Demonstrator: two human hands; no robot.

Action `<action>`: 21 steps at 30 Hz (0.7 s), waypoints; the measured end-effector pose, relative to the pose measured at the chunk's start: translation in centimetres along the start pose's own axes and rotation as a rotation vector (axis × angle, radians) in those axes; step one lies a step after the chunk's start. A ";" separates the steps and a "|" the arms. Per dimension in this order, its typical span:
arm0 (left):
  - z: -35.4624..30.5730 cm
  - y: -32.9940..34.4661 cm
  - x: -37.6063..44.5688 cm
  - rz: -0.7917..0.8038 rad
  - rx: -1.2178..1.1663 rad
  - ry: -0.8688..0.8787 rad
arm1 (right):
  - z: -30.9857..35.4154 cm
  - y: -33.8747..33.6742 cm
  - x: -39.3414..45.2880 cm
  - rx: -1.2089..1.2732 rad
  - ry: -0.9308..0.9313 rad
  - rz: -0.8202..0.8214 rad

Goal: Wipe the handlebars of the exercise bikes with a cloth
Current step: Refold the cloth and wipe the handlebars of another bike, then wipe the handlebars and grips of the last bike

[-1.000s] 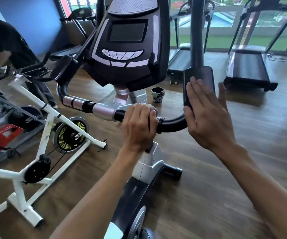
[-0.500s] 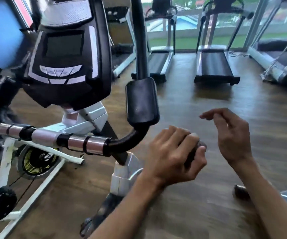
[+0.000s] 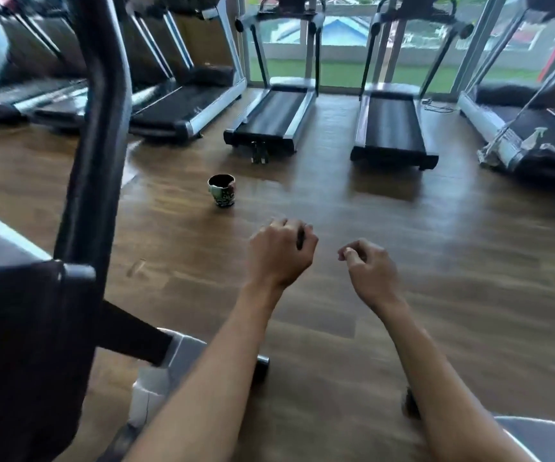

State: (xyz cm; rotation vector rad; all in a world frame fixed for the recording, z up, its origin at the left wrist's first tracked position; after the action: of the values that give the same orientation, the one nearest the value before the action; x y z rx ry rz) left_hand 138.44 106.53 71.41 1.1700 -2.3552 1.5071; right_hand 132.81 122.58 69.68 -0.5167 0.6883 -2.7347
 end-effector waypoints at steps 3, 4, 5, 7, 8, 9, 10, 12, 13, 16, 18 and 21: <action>0.8 3.7 4.4 0.037 0.055 -0.052 | -1.9 2.4 4.8 0.002 0.019 0.050; 1.3 4.8 6.0 0.043 0.065 -0.067 | -2.3 3.2 6.7 0.020 0.016 0.063; 1.8 5.8 7.6 0.033 0.069 -0.080 | -2.7 4.0 8.5 0.043 0.007 0.080; 3.2 7.6 10.7 -0.036 0.064 -0.134 | -3.2 5.7 12.2 0.084 -0.043 0.157; 3.9 8.5 12.2 -0.062 0.067 -0.171 | -3.5 6.5 14.0 0.095 -0.065 0.203; 4.5 9.3 13.6 -0.063 0.078 -0.200 | -3.7 7.2 15.8 0.108 -0.071 0.242; 5.1 10.0 14.9 -0.057 0.093 -0.218 | -3.8 7.6 17.4 0.120 -0.072 0.273; 6.5 11.4 17.7 -0.054 0.120 -0.244 | -4.0 8.7 21.0 0.135 -0.085 0.312; 7.1 12.0 19.4 -0.055 0.130 -0.254 | -4.0 9.3 23.0 0.136 -0.095 0.325; 9.7 13.3 24.9 -0.079 0.155 -0.280 | -3.8 11.8 29.4 0.137 -0.131 0.360; 11.8 14.3 28.3 -0.106 0.166 -0.303 | -3.6 14.3 33.7 0.137 -0.169 0.410; 15.6 15.9 33.7 -0.158 0.195 -0.369 | -3.2 18.9 40.6 0.119 -0.264 0.513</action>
State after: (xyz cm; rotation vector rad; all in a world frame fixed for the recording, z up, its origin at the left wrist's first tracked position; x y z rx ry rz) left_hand 109.17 78.87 67.81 1.7726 -2.2914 1.6111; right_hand 98.37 93.84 68.67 -0.5679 0.5017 -2.1655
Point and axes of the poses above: each hand's wrist, its own x-axis towards the middle knuckle, its own y-axis out of the palm, z = x × y, the point moved 1 cm from there along x, towards the middle knuckle, and after that the axes turned 13 degrees about -y, right-handed, at the moved point
